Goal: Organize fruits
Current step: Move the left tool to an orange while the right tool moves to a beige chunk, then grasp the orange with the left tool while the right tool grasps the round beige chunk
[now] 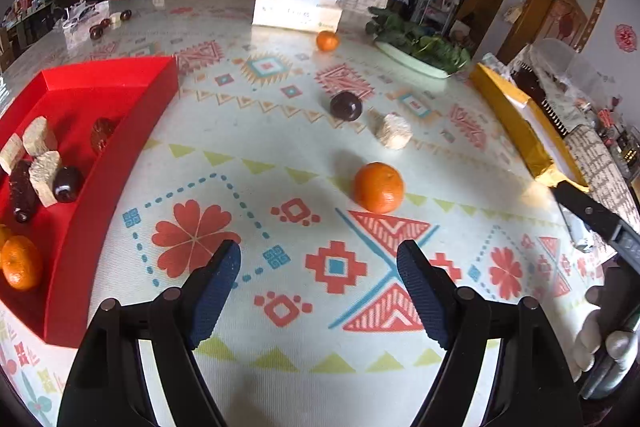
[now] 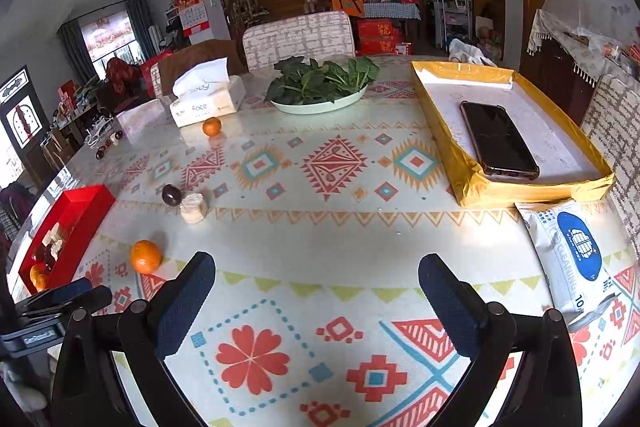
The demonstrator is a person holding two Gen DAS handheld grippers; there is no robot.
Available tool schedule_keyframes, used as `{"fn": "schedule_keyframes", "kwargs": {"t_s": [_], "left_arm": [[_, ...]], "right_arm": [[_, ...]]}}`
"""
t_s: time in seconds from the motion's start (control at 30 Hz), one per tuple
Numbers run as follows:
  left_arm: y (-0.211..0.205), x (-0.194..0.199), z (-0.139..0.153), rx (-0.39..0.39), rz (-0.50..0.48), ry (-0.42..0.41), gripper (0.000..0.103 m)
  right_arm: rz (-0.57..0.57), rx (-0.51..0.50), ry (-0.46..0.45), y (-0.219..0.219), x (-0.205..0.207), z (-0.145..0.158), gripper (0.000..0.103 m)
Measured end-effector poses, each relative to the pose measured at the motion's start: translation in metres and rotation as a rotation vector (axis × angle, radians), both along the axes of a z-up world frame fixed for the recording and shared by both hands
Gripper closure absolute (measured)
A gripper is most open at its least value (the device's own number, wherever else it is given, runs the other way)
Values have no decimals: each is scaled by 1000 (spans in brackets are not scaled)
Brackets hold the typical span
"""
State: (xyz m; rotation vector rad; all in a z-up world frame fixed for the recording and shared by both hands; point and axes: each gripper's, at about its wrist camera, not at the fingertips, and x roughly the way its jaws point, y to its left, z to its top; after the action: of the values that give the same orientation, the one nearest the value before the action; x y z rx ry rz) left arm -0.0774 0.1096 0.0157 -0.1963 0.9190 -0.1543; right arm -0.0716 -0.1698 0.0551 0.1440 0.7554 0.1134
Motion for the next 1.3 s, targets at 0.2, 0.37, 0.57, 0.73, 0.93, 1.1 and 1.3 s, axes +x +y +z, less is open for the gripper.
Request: {"fn": "schedule_keyframes", "kwargs": {"t_s": [0.2, 0.37, 0.57, 0.73, 0.93, 1.1, 1.3], "left_arm": [[-7, 9, -6, 63, 2, 4, 23], [-14, 13, -9, 90, -21, 1, 13], [-22, 15, -12, 129, -51, 16, 4], [-31, 18, -16, 207, -61, 43, 0], [-32, 20, -17, 224, -63, 46, 0], [-31, 20, -16, 225, -62, 46, 0], [-32, 19, -16, 228, -59, 45, 0]], "right_arm": [[47, 5, -11, 13, 17, 8, 0], [98, 130, -123, 30, 35, 35, 0], [138, 308, 80, 54, 98, 12, 12], [215, 190, 207, 96, 118, -23, 47], [248, 132, 247, 111, 128, -40, 48], [284, 80, 230, 121, 124, -41, 48], [329, -87, 201, 147, 113, -41, 70]]}}
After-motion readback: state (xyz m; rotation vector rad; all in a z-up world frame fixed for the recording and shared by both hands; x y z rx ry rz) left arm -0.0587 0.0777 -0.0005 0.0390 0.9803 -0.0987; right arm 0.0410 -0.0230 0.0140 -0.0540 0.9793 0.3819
